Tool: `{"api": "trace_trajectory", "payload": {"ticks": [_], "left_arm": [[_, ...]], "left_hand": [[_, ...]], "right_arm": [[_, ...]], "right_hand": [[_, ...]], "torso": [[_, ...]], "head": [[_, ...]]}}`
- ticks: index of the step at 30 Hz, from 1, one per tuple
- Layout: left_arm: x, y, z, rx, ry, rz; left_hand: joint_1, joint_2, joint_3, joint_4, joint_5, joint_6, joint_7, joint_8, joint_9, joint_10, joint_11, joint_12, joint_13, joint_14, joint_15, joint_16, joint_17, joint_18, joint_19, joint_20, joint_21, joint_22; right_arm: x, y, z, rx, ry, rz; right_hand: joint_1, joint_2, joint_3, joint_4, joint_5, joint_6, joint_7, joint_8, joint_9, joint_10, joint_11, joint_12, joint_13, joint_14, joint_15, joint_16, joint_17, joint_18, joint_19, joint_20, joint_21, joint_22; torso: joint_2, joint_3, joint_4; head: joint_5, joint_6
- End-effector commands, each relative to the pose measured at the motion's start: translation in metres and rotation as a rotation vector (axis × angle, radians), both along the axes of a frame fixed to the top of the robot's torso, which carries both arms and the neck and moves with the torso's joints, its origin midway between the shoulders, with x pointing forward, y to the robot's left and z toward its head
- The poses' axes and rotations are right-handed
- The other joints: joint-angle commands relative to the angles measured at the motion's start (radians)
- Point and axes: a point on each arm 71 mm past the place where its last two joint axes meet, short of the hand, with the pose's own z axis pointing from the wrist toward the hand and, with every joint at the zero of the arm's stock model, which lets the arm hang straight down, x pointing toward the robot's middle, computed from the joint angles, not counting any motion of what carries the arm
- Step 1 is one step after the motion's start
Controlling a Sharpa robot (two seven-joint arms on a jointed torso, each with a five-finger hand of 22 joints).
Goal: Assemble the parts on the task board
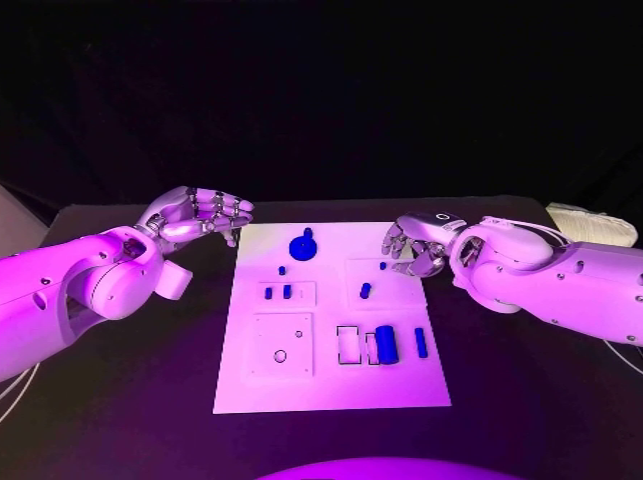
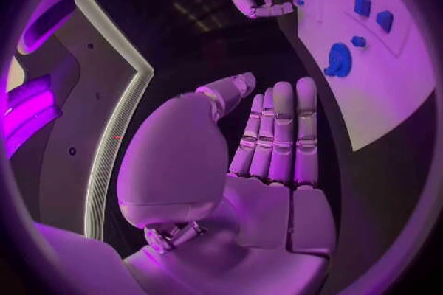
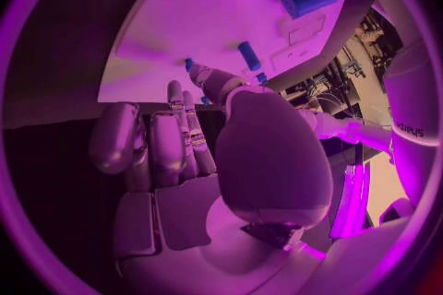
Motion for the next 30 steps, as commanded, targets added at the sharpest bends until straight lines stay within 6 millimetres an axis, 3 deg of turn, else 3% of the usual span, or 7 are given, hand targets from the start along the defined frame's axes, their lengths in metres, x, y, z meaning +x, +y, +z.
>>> {"api": "trace_trajectory", "payload": {"ticks": [1,15,30], "left_arm": [[-0.002,-0.001,0.006,-0.155,0.011,0.002],[-0.006,0.002,0.008,-0.194,0.026,0.014],[-0.006,0.004,0.007,-0.19,0.035,0.018]], "left_hand": [[0.0,0.009,-0.008,-0.001,-0.003,0.003,0.006,0.006,-0.001,-0.005,0.002,0.0,-0.002,-0.008,0.002,-0.004,-0.002,0.007,-0.004,0.001,-0.006,-0.003],[-0.003,0.011,-0.015,0.002,-0.004,0.004,0.006,0.008,-0.001,-0.006,0.003,0.0,-0.003,-0.007,0.003,-0.006,-0.005,0.007,-0.002,0.002,-0.012,-0.007],[-0.002,0.013,-0.017,0.003,-0.004,0.006,0.006,0.009,0.0,-0.006,0.003,0.001,-0.003,-0.007,0.003,-0.007,-0.006,0.007,-0.001,0.002,-0.014,-0.009]], "right_arm": [[-0.002,0.005,-0.004,-0.057,-0.052,0.001],[0.001,0.018,-0.018,-0.064,-0.052,-0.004],[0.002,0.024,-0.024,-0.083,-0.029,0.001]], "right_hand": [[-0.002,0.003,-0.001,0.0,0.011,-0.004,0.002,-0.005,0.003,-0.005,0.0,-0.004,0.0,0.05,0.005,0.021,0.014,-0.015,0.01,0.0,0.027,0.027],[0.005,0.018,0.033,0.011,0.032,0.009,0.003,-0.001,0.012,0.005,-0.001,-0.002,0.002,0.047,0.006,0.063,0.033,-0.022,0.018,0.002,0.076,0.078],[0.023,0.063,0.093,0.009,-0.003,0.063,-0.011,0.032,0.041,0.067,-0.019,0.011,0.014,0.04,-0.007,0.091,0.03,-0.026,0.02,-0.007,0.113,0.121]], "torso": [[0.001,0.0006,0.0005],[0.002,0.0014,0.0],[0.003,0.0032,-0.0011]], "head": [[0.004,0.001],[0.008,-0.006],[0.009,-0.013]]}}
